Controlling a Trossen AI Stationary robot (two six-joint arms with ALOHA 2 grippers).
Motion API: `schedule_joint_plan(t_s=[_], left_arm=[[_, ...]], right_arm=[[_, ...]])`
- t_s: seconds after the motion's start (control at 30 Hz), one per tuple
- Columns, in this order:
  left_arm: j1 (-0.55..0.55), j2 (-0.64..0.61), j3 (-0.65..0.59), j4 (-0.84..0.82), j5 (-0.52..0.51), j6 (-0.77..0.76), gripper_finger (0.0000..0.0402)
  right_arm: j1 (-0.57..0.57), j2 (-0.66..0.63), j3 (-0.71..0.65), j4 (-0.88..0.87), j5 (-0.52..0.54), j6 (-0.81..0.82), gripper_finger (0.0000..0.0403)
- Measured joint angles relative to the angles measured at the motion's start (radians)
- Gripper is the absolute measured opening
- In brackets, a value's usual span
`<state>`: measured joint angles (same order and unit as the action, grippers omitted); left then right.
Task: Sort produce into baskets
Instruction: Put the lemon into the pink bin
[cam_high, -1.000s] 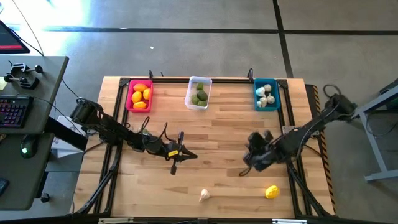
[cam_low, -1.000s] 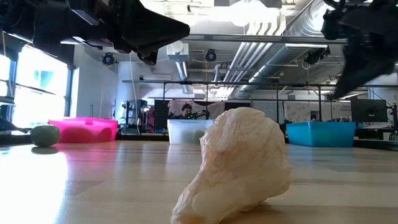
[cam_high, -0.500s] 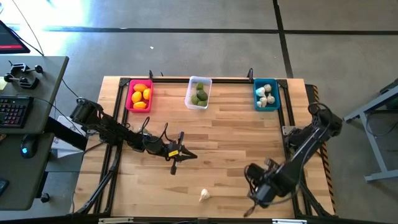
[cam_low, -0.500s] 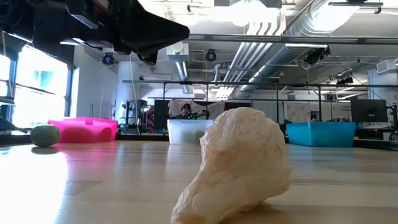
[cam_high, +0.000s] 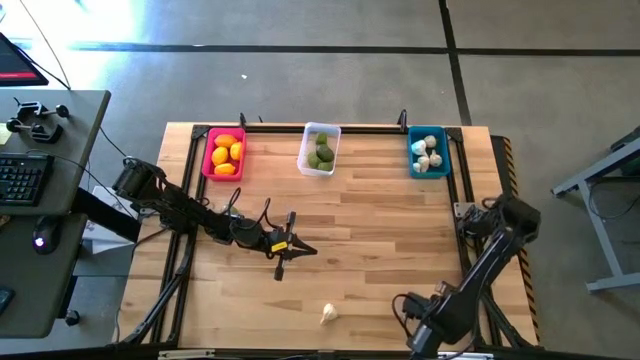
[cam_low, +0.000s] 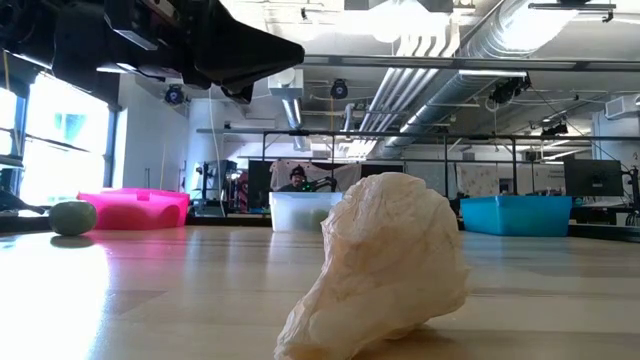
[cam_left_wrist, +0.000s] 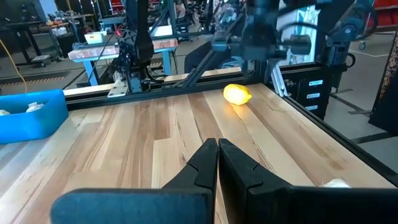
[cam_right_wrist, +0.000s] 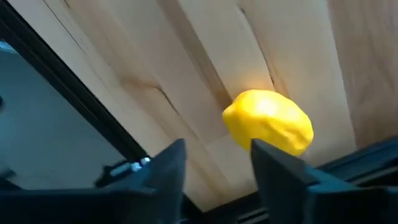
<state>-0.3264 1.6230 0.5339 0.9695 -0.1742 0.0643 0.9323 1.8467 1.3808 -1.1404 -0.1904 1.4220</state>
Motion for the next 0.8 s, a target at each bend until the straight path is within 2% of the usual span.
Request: schedule_joint_plan(t_s=[0.1, 0.2, 0.47, 0.8], left_arm=[[0.000, 0.000, 0.000, 0.000, -0.002, 0.006, 0.0000], [0.000, 0.000, 0.000, -0.002, -0.004, 0.011, 0.0000], [0.000, 0.000, 0.000, -0.008, -0.013, 0.011, 0.0000], [0.000, 0.000, 0.000, -0.014, -0.023, 0.011, 0.0000]], right_arm=[[0.000, 0.027, 0.000, 0.002, -0.009, -0.107, 0.0233], [0.004, 0.046, 0.000, -0.006, 0.002, -0.234, 0.0262], [0.042, 0.067, -0.015, -0.086, 0.079, -0.499, 0.0266], [0.093, 0.067, -0.064, -0.048, 0.087, -0.596, 0.0266]])
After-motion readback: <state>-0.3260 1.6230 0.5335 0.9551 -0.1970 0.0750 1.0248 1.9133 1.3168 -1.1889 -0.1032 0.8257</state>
